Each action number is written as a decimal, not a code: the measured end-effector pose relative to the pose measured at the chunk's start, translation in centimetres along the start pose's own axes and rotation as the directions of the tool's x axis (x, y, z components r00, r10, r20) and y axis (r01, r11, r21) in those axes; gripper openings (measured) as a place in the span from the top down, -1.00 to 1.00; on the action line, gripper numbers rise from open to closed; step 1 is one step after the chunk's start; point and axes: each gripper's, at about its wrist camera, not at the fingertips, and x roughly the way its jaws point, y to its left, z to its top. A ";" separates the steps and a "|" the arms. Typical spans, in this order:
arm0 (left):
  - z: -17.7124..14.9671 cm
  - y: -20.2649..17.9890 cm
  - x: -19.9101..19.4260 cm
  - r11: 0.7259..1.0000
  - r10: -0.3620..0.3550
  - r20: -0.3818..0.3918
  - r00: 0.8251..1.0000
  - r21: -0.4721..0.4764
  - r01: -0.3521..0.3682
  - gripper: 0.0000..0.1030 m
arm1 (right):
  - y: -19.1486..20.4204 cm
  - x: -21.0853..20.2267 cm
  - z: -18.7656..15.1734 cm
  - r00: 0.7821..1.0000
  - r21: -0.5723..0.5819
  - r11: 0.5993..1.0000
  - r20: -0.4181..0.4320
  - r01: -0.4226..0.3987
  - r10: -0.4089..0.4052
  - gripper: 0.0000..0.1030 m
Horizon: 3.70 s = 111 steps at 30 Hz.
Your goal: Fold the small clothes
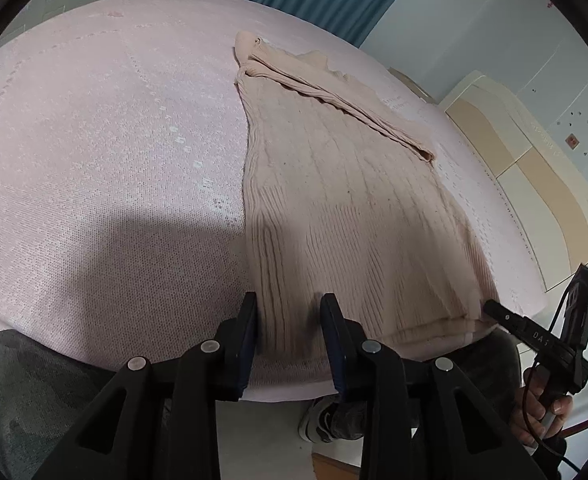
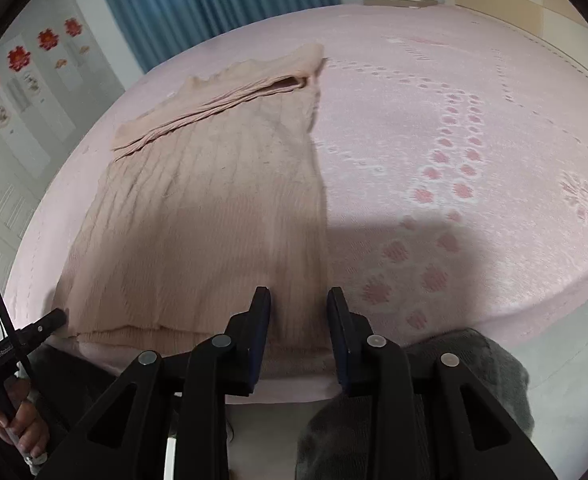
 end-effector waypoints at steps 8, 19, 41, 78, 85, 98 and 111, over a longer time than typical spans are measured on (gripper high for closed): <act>0.3 0.3 0.4 0.999 -0.017 0.005 1.000 -0.027 0.017 0.42 | 0.3 1.4 0.8 1.000 0.009 1.000 -0.020 -0.002 0.002 0.10; -0.1 0.4 0.1 0.999 -0.028 -0.021 0.999 -0.029 0.028 0.77 | 0.5 1.3 0.4 0.990 -0.019 0.992 -0.061 -0.128 0.127 0.82; 9.7 -1.4 -4.7 0.995 -0.066 0.238 0.969 -0.057 0.082 0.88 | 1.0 -4.1 10.1 0.895 0.121 0.902 0.234 -0.415 0.380 0.85; 30.9 -0.1 11.3 0.991 0.036 0.235 0.971 -0.130 -0.005 -0.09 | 4.8 15.8 29.8 0.973 0.082 0.978 0.148 -0.190 0.177 0.35; 24.1 -1.1 9.2 0.996 0.027 0.152 0.988 -0.089 -0.013 -0.11 | 4.2 11.4 24.3 0.980 0.039 0.991 0.157 -0.126 0.119 0.21; 16.2 -1.4 9.6 0.993 0.018 0.024 1.000 -0.119 -0.015 -0.15 | 3.8 11.6 16.3 0.999 0.028 0.998 0.002 -0.050 0.050 0.18; 18.9 1.3 11.9 0.971 -0.072 0.067 0.995 -0.224 0.086 -0.17 | 2.6 14.4 18.9 0.985 0.244 0.955 0.016 -0.168 0.169 -0.04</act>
